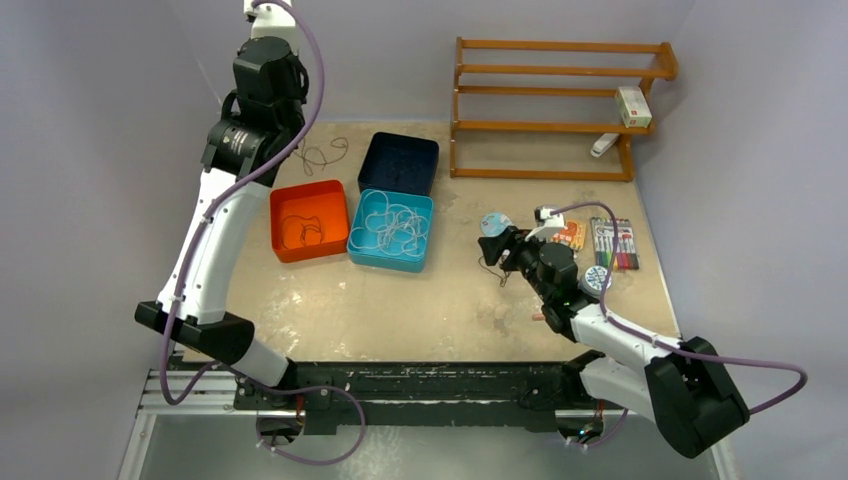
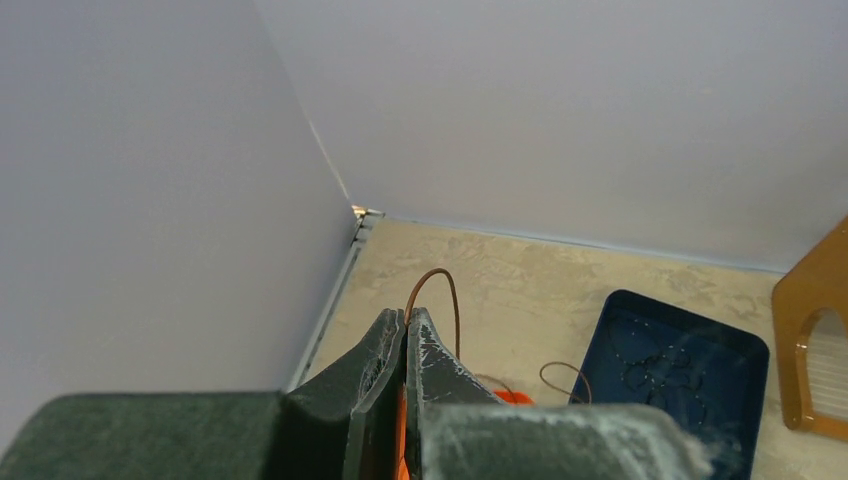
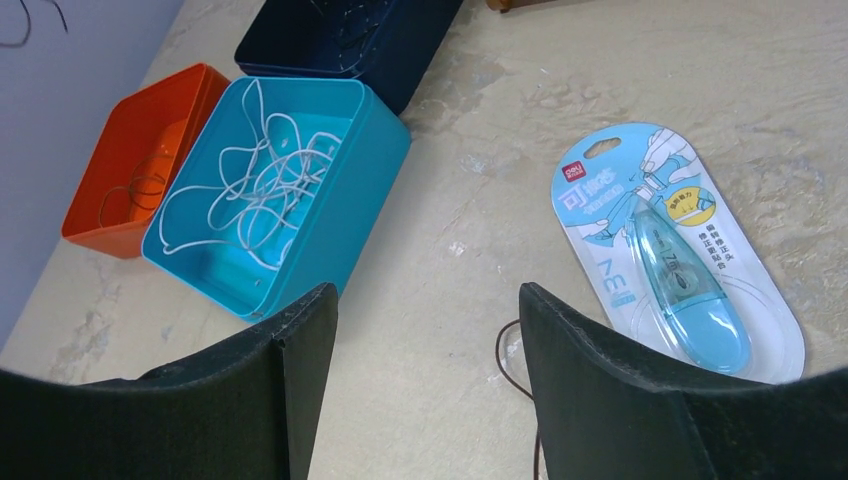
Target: Untangle the cables
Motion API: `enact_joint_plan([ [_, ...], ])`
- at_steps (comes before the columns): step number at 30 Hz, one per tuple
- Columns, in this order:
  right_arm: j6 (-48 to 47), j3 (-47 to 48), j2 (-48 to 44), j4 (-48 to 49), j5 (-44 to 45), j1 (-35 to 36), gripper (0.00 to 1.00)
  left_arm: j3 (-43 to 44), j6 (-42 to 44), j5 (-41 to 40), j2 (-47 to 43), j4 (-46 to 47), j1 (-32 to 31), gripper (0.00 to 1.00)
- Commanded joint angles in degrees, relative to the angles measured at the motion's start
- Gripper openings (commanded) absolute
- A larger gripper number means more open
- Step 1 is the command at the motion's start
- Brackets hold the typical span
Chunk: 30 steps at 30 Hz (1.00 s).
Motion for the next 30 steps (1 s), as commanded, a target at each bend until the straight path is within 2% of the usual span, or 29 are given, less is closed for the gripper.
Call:
enact_joint_plan([
  [1,-2.30,2.36,-0.63,2.52,-1.13,-0.33,0.69,-2.53,-4.08,-1.06,-2.40,-0.26,2.42,0.00],
  [19,-2.62,3.48,1.78,3.16,-2.10,-0.25,0.69,-17.33,-8.34,5.70,-6.19,2.31,9.63,0.00],
  [30,-2.66,3.40,2.82,3.54,-2.19,-0.27,0.69,-20.80,-9.55,7.82,-5.33,3.01,10.87,0.00],
])
